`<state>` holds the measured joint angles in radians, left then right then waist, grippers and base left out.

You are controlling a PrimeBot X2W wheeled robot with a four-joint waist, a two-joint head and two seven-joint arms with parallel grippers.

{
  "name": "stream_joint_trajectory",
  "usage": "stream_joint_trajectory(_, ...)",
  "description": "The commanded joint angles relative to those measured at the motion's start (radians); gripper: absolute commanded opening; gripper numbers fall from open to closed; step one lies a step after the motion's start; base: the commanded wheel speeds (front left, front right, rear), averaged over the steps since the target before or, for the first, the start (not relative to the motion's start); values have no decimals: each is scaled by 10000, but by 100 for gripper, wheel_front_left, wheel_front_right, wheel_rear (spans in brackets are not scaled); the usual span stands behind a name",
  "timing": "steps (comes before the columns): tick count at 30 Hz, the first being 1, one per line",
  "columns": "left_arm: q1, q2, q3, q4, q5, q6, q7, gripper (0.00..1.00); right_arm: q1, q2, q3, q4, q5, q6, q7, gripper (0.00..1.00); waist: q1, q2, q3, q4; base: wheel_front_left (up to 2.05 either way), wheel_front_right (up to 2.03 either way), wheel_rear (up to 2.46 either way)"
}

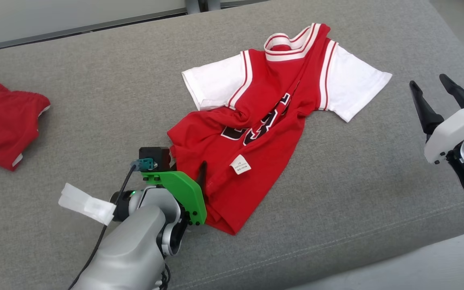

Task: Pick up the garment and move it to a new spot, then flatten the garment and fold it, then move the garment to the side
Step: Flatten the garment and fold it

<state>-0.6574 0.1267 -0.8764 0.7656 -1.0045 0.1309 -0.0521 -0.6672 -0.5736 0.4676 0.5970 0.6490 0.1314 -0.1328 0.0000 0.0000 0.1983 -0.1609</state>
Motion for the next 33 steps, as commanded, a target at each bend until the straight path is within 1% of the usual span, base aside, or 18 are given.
stream_joint_trajectory(1, -252, 21, -155, 409, 149, 68, 56, 100, 247, 24, -93, -208, -107, -14, 74, 100, 0, 0, 75, -277, 0, 0, 0)
stream_joint_trajectory(4, -344, -18, -348, 928, 356, 0, -14, 100, 393, 131, -260, -485, -211, -14, 226, 100, 0, 0, 111, -384, 0, 0, 0)
stream_joint_trajectory(5, -371, -55, -327, 1063, 307, -62, -47, 82, 458, 149, -327, -562, -242, -14, 252, 100, 0, 0, 121, -407, 0, 0, 0)
stream_joint_trajectory(7, -550, -113, -449, 1440, 465, -193, -152, 0, 600, 223, -506, -766, -338, -14, 349, 100, 0, 0, 144, -459, 0, 0, 0)
stream_joint_trajectory(9, -752, -33, -471, 1684, 562, -223, -335, 0, 692, 282, -617, -895, -417, -14, 414, 100, 0, 0, 151, -478, 0, 0, 0)
stream_joint_trajectory(14, -1618, 445, -655, 2140, 1182, -63, -902, 0, 925, 393, -875, -1136, -593, -14, 502, 100, 0, 0, 164, -518, 0, 0, 0)
stream_joint_trajectory(15, -1618, 445, -655, 2140, 1182, -63, -902, 0, 925, 393, -875, -1136, -593, -14, 502, 100, 0, 0, 164, -518, 0, 0, 0)
stream_joint_trajectory(16, -2038, 667, -751, 2283, 1435, 36, -1145, 0, 978, 433, -976, -1220, -656, -14, 511, 100, 0, 0, 190, -557, 0, 0, 0)
stream_joint_trajectory(17, -2038, 667, -751, 2283, 1435, 36, -1145, 0, 978, 433, -976, -1220, -656, -14, 511, 100, 0, 0, 190, -557, 0, 0, 0)
stream_joint_trajectory(22, -3083, 1180, -932, 2578, 1954, 69, -1369, 0, 1043, 567, -1082, -1464, -764, -14, 612, 100, 0, 0, 363, -771, 0, 0, 0)
stream_joint_trajectory(27, -4195, 1787, -1495, 2868, 2942, 262, -1677, 0, 849, 731, -1120, -1719, -860, -14, 644, 100, 0, 0, 683, -1126, 0, 0, 0)
stream_joint_trajectory(30, -4634, 1831, -1386, 2653, 3085, 453, -1937, 0, 940, 707, -1285, -1731, -881, -14, 576, 100, 0, 0, 782, -1210, 0, 0, 0)
stream_joint_trajectory(33, -4532, 1739, -1238, 2294, 3006, 541, -2053, 0, 1222, 640, -1594, -1702, -913, -14, 538, 100, 0, 0, 792, -1147, 0, 0, 0)
